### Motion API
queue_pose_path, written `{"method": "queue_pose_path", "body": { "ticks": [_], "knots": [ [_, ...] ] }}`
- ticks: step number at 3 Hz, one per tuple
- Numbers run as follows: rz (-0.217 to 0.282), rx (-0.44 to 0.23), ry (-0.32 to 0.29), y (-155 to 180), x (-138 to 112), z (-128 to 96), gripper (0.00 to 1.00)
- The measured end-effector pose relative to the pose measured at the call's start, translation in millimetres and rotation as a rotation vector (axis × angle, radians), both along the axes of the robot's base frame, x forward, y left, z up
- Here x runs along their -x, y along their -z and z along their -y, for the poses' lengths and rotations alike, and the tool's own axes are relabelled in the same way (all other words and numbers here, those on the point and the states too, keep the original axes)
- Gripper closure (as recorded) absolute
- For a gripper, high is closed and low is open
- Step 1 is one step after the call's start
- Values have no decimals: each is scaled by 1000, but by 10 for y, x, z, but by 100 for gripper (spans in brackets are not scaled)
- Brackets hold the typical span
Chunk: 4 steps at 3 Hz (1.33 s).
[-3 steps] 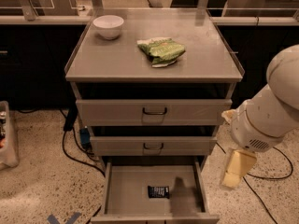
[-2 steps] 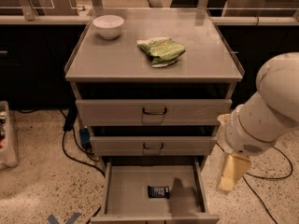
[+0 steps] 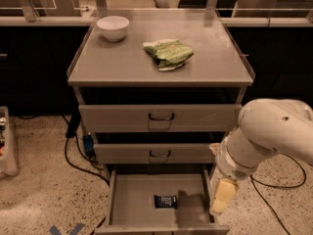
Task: Pick rxbar blueberry from bottom drawer and place on counter
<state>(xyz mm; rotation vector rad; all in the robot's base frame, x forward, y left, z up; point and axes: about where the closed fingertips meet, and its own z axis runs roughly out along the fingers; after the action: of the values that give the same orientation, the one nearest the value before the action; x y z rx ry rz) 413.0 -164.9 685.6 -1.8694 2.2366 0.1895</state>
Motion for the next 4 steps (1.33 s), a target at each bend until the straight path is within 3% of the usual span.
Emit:
{"method": "queue_pose_path", "body": {
  "ticks": [1, 2, 3, 4],
  "knots": [
    [-2, -13, -27, 485, -65, -71, 0],
    [-6, -24, -12, 901, -127, -91, 0],
    [5, -29, -22, 964, -90, -127, 0],
    [-3, -69, -39, 1416, 44, -217, 0]
  ]
}}
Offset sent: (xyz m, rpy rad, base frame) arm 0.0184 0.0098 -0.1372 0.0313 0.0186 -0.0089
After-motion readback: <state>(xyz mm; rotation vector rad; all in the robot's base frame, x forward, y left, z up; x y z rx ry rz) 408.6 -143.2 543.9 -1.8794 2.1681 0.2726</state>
